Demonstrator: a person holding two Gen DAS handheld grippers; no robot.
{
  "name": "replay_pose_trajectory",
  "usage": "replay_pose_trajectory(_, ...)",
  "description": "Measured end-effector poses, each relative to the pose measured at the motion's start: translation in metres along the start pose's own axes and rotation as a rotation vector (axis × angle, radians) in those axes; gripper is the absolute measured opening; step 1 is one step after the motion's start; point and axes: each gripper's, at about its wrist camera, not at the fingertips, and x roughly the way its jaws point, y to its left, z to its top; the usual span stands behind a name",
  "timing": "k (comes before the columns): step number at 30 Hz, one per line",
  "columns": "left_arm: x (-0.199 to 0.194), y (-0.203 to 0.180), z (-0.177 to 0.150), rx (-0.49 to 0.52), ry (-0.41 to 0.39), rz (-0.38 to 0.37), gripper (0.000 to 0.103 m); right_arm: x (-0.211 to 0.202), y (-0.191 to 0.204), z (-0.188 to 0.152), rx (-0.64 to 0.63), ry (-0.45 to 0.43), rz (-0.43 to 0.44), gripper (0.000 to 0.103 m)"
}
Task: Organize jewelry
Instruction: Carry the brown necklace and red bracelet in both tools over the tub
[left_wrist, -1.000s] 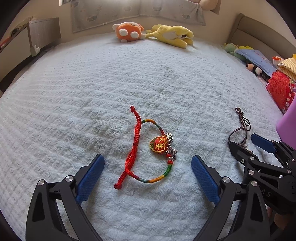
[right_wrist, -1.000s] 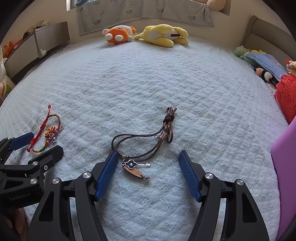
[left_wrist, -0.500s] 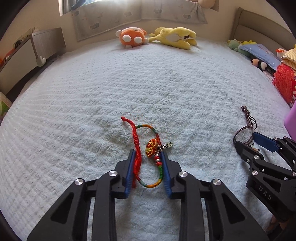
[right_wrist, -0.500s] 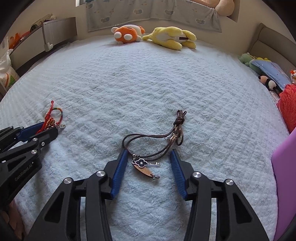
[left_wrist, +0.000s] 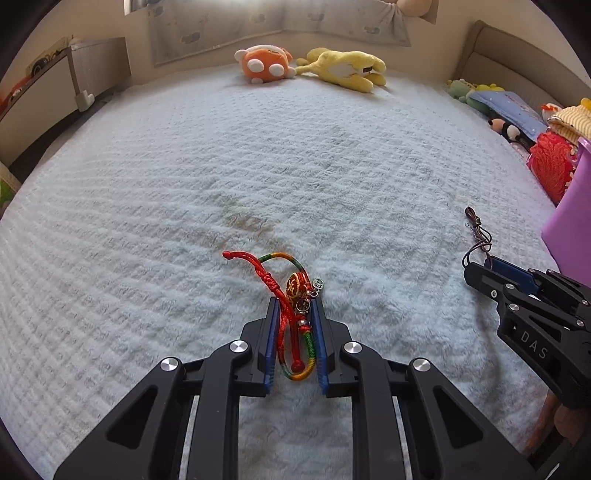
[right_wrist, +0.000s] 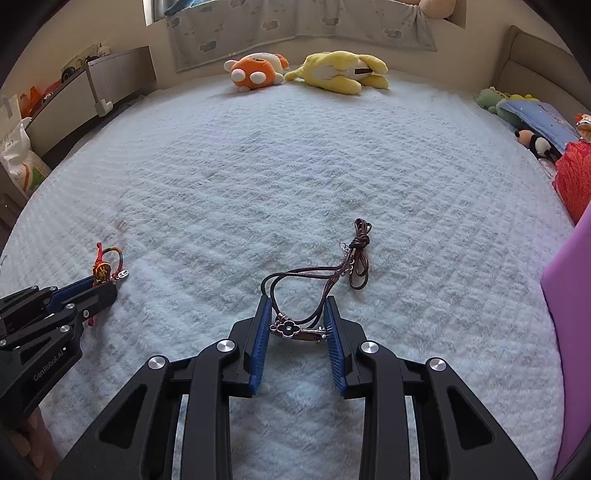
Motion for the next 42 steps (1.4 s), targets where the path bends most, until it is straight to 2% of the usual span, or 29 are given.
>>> replay_pose_trajectory(10, -0.060, 0.005, -0.014, 0.016, 0.039, -0.022, 0.017, -0.063, 0.009, -0.010, 0.047, 0.048, 0.048, 0.028)
replay_pose_trajectory(16, -0.110, 0.015, -0.018, 0.051, 0.055, -0.015, 0.017, -0.118, 0.013, -0.021, 0.082, 0.095, 0.078, 0.028)
replay_pose_trajectory(24, -0.184, 0.012, -0.022, 0.085, 0.093, -0.042, 0.017, -0.197, 0.026, -0.045, 0.094, 0.160, 0.072, 0.028)
replay_pose_trajectory(34, -0.271, -0.025, -0.008, 0.129, 0.108, -0.109, 0.017, -0.310, 0.011, -0.037, 0.167, 0.121, 0.051, 0.028)
replay_pose_trajectory(42, -0.315, -0.090, 0.016, 0.195, 0.089, -0.188, 0.017, -0.387, -0.044, -0.025, 0.228, 0.065, -0.005, 0.028)
